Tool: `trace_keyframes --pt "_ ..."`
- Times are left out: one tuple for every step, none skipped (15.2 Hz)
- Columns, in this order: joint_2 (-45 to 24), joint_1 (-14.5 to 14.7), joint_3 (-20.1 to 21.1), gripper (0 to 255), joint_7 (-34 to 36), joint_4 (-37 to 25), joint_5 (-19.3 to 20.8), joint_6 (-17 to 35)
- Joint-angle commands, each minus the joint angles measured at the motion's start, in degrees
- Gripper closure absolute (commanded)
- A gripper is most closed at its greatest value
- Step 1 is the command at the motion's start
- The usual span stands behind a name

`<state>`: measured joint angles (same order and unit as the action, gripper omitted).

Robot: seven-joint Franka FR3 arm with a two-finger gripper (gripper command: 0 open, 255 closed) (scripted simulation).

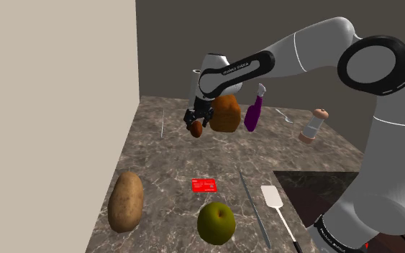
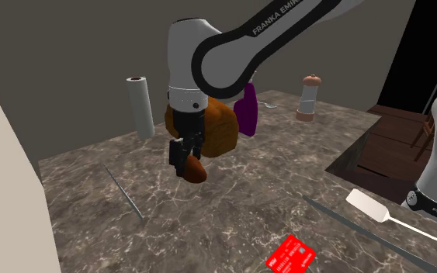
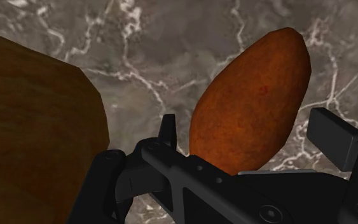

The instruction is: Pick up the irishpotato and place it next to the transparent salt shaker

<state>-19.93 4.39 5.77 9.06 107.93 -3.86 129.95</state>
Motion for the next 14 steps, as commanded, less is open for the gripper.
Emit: trace_keyframes --pt "0.0 0.0 0.0 0 0.0 0.0 0.0 0.0" --pt "0.0 0.0 0.0 0 0.0 0.0 0.0 0.0" --pt "0.0 0.0 0.0 255 0.0 0.0 0.0 0.0" --pt "0.0 0.0 0.0 255 0.0 0.0 0.0 0.0" --pt "0.0 0.0 0.0 255 0.0 0.0 0.0 0.0" --pt "0.0 0.0 0.0 255 0.0 0.0 0.0 0.0" --pt "0.0 0.0 0.0 255 0.0 0.0 0.0 0.0" --pt "0.0 0.0 0.0 255 0.0 0.0 0.0 0.0" --pt "0.0 0.0 0.0 255 0.0 0.0 0.0 0.0" --pt "0.0 0.0 0.0 255 0.0 0.0 0.0 0.0" --pt "0.0 0.0 0.0 255 0.0 0.0 0.0 0.0" --pt "0.0 0.0 0.0 255 0.0 0.0 0.0 0.0" --pt "0.4 0.0 0.0 255 0.0 -0.2 0.0 -0.6" --pt "0.8 0.0 0.0 255 0.1 -0.5 0.0 -1.3"
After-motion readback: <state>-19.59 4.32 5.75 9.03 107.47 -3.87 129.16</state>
